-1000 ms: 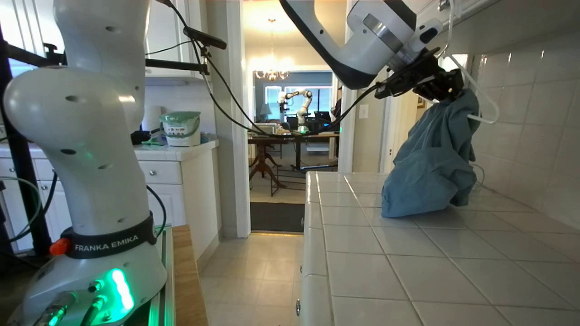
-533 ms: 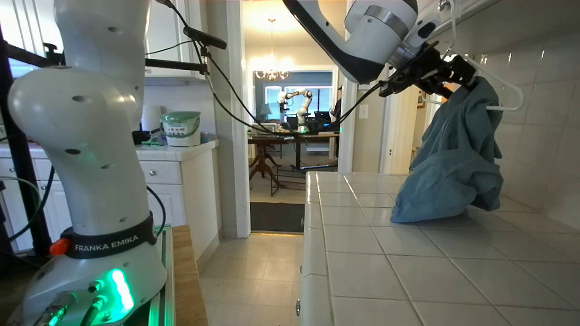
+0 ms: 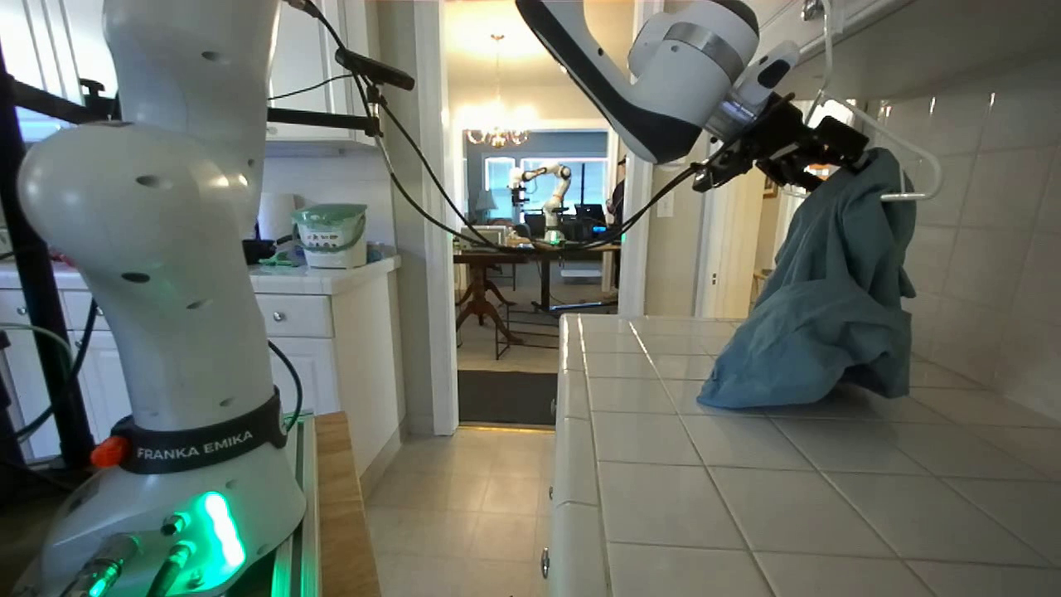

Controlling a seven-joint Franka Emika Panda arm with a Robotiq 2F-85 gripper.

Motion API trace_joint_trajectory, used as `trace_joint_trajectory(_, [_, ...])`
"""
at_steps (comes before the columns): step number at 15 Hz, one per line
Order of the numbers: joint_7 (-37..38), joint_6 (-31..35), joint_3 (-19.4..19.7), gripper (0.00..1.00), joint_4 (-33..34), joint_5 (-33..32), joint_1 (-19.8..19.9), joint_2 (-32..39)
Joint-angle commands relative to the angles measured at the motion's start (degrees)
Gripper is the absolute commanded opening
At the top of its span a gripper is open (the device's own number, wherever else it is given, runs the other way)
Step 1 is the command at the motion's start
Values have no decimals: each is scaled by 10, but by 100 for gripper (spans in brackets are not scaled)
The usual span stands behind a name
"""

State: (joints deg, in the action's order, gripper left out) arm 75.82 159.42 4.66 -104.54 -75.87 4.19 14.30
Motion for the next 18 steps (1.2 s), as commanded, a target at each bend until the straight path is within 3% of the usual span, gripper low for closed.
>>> trace_joint_trajectory(1, [40, -71, -4, 100, -19, -14, -26, -24])
trace_joint_trajectory(5, [96, -216, -16, 100, -37, -26, -74, -55])
trace_joint_trajectory(9, [108, -310, -50, 100, -57, -1, -94, -78])
trace_joint_trajectory(14, [119, -368, -78, 100, -84, 17, -100, -105])
trace_joint_trajectory(18, [121, -370, -85, 100, -116, 24, -97, -133])
